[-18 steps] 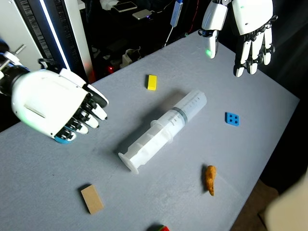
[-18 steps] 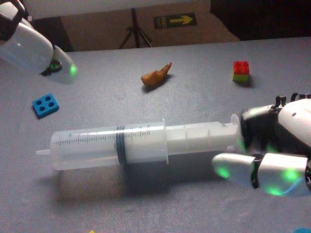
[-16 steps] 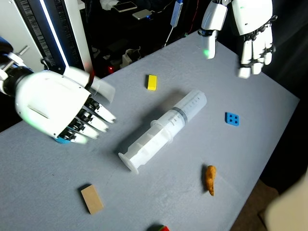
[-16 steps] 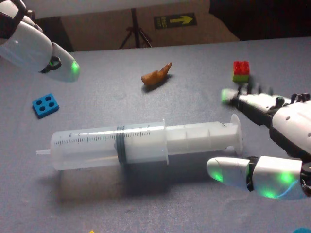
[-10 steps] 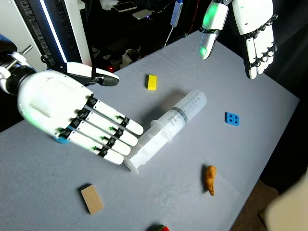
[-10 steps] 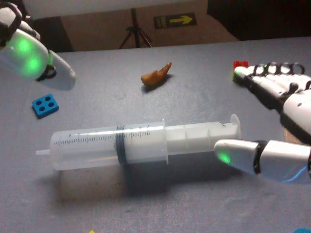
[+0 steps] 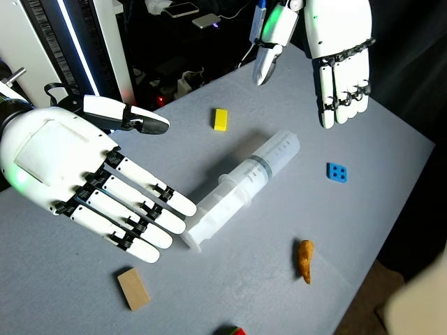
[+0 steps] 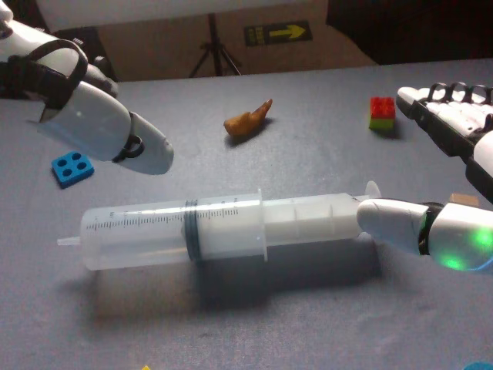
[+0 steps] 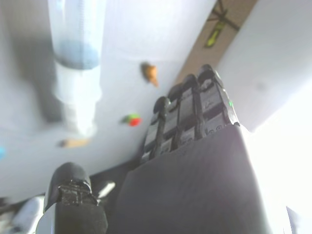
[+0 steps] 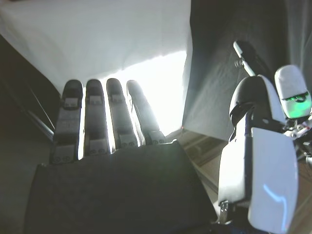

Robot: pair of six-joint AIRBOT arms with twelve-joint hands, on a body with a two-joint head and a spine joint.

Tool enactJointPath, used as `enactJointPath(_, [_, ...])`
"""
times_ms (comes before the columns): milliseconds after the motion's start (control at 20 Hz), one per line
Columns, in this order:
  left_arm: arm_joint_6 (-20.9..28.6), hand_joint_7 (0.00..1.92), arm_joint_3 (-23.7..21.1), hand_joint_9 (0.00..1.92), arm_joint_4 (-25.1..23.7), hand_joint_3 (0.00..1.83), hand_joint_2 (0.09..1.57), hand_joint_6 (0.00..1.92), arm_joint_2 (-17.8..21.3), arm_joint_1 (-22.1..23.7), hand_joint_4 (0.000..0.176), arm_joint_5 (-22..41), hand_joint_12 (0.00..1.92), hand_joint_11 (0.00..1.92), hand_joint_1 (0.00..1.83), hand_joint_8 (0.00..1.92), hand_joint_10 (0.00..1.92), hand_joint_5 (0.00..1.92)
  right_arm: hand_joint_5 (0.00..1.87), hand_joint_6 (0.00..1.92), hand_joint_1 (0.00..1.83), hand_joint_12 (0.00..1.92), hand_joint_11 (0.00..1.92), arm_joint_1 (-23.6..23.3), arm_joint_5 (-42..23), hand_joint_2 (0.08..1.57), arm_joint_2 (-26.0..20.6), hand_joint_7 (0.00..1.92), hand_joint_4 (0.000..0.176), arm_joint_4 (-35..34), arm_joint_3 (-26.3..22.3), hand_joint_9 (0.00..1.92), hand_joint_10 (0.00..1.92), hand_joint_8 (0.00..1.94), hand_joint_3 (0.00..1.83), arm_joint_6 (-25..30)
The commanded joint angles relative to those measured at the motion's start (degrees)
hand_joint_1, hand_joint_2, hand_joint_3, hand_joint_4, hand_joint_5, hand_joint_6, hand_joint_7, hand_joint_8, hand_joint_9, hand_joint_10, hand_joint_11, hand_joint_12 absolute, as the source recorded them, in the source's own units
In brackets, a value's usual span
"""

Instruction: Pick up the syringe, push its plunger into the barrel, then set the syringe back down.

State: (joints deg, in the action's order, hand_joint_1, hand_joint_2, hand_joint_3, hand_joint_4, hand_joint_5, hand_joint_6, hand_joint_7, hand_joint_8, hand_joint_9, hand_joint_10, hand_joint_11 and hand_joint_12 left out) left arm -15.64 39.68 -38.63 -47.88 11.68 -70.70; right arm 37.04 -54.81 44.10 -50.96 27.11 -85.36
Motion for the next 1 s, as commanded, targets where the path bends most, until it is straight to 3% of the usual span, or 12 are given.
enactJointPath(0, [3.5, 0.00, -0.4, 0.00, -4.0, 0.00, 1.04, 0.00, -0.8, -0.5, 0.000, 0.9, 0.01, 0.01, 0.06, 0.00, 0.00, 0.00, 0.00, 0.00, 0.17, 0.00, 0.00, -0.4, -5.2, 0.96, -0.3, 0.00, 0.000, 3.6, -0.2, 0.00, 0.00, 0.00, 0.01, 0.6])
enactJointPath(100, [9.4, 0.00, -0.7, 0.00, -6.1, 0.00, 1.02, 0.00, -3.1, -2.0, 0.000, -1.1, 0.01, 0.02, 0.12, 0.00, 0.00, 0.00, 0.00, 0.00, 0.16, 0.00, 0.00, -0.3, -5.4, 0.96, -0.3, 0.00, 0.000, 3.6, -0.2, 0.00, 0.00, 0.00, 0.01, 0.8])
enactJointPath(150, [9.5, 0.00, -0.5, 0.00, -6.6, 0.00, 1.02, 0.00, -4.9, -2.5, 0.000, -2.5, 0.01, 0.02, 0.14, 0.00, 0.00, 0.00, 0.00, 0.00, 0.16, 0.00, 0.00, -0.3, -5.4, 0.96, -0.3, 0.00, 0.000, 3.6, -0.1, 0.00, 0.00, 0.00, 0.01, 1.0])
enactJointPath(300, [16.8, 0.00, -1.0, 0.00, -11.4, 0.00, 1.01, 0.00, -8.6, -7.5, 0.000, -0.7, 0.01, 0.02, 0.28, 0.00, 0.00, 0.00, 0.00, 0.00, 0.17, 0.00, 0.00, -0.2, -5.3, 0.96, -0.3, 0.00, 0.000, 3.6, -0.1, 0.00, 0.00, 0.00, 0.01, 1.3])
enactJointPath(550, [18.4, 0.00, -1.6, 0.00, -15.1, 0.00, 1.02, 0.00, -14.0, -11.7, 0.000, -3.8, 0.01, 0.01, 0.40, 0.00, 0.00, 0.00, 0.00, 0.00, 0.17, 0.00, 0.00, -0.1, -5.3, 0.96, -0.3, 0.00, 0.000, 3.6, -0.1, 0.00, 0.00, 0.00, 0.01, 1.4])
enactJointPath(700, [18.6, 0.00, -2.0, 0.00, -16.0, 0.00, 1.01, 0.00, -16.7, -12.3, 0.000, -9.3, 0.02, 0.02, 0.48, 0.00, 0.00, 0.00, 0.00, 0.00, 0.17, 0.00, 0.00, -0.1, -5.3, 0.96, -0.3, 0.00, 0.000, 3.6, -0.1, 0.00, 0.00, 0.00, 0.00, 1.5])
enactJointPath(950, [25.9, 0.00, -2.0, 0.00, -15.9, 0.00, 1.02, 0.00, -19.3, -15.8, 0.000, -11.4, 0.03, 0.03, 0.50, 0.00, 0.00, 0.00, 0.00, 0.00, 0.17, 0.00, 0.01, -0.2, -5.9, 0.96, -0.3, 0.00, 0.000, 3.6, -0.1, 0.00, 0.00, 0.00, 0.00, 2.2])
